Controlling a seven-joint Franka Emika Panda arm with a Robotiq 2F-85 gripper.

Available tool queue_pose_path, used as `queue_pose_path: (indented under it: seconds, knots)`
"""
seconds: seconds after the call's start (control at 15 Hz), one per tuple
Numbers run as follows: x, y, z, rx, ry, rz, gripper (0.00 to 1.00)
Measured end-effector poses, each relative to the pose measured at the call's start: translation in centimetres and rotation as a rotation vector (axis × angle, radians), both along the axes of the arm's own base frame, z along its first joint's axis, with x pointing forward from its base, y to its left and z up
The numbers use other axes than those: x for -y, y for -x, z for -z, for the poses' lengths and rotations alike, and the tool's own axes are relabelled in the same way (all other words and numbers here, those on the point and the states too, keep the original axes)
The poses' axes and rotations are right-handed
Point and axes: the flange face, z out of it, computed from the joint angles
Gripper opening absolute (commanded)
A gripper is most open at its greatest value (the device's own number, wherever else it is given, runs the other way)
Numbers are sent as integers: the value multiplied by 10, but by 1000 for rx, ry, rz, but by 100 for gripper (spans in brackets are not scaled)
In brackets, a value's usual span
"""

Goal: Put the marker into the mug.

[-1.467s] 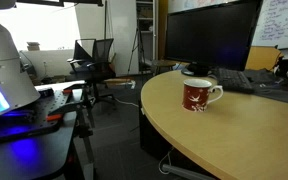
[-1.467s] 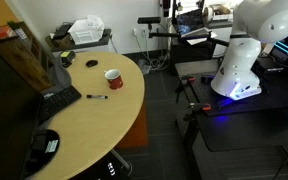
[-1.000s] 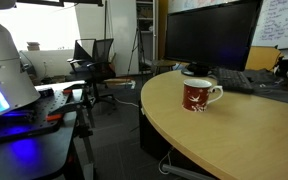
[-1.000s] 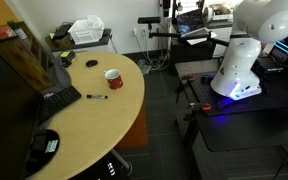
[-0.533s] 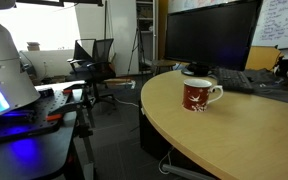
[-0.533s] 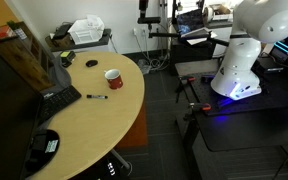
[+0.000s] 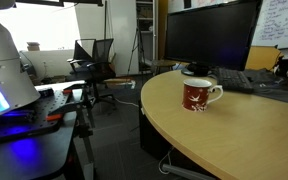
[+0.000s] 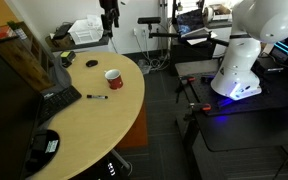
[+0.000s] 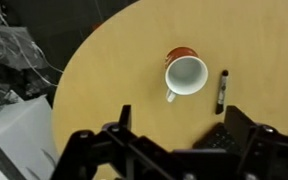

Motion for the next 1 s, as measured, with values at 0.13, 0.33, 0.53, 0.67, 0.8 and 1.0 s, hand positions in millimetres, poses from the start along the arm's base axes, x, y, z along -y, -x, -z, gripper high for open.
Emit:
queue_pose_path:
  seconds: [0.13,0.33,0.53,0.67,0.8,1.0]
  knots:
    - [5,-37,15,-2,-13,8,100]
    - [7,-80,31,-1,-45,-14,100]
    - [-4,-112,51,-39,-75,-63,100]
    - [-8,-122,59,-56,-79,-84,100]
    - [-5,-123,56,-56,-78,-84,100]
    - [-3,-123,55,-57,-78,-83,100]
